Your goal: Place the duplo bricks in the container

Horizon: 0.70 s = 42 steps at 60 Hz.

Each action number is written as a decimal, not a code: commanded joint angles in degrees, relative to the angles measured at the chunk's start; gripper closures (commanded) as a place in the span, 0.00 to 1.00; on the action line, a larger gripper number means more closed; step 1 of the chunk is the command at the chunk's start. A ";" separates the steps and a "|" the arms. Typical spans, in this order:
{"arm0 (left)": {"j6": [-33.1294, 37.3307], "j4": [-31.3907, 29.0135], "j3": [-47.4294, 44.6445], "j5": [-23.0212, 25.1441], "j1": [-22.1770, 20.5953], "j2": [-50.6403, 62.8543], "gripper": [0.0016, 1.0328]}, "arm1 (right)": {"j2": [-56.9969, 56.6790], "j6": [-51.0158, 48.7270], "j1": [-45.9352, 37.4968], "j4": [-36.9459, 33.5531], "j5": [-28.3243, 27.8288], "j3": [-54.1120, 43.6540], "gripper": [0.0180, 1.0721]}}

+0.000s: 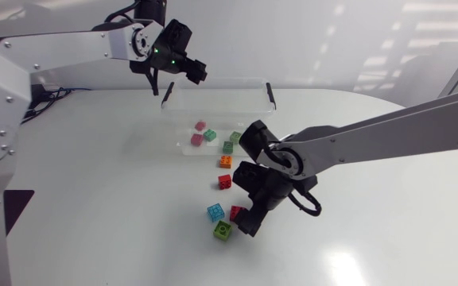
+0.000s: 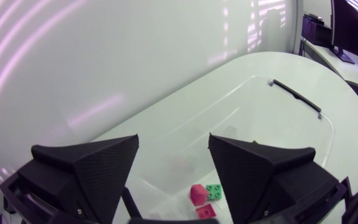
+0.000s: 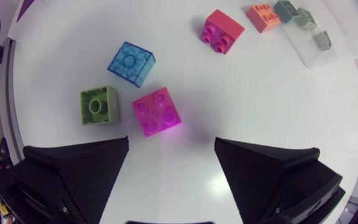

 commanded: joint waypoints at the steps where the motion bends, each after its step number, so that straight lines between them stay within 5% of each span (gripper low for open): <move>1: 0.27 -0.15 -6.69 1.48 -0.25 -10.02 0.16 | 2.08 -2.30 0.54 0.72 -0.47 2.10 0.07; 16: 6.59 -0.32 -31.92 4.64 -1.57 -31.73 0.16 | 4.37 -3.79 0.71 0.55 -1.87 4.83 0.18; 27: 13.63 -4.63 -47.83 6.84 -1.48 -43.07 0.16 | 4.01 -5.29 2.03 -1.39 -2.23 4.30 0.57; 42: 18.46 -7.35 -57.67 8.33 -8.07 -42.19 0.17 | 0.41 -5.73 1.41 -2.97 -3.46 1.31 0.87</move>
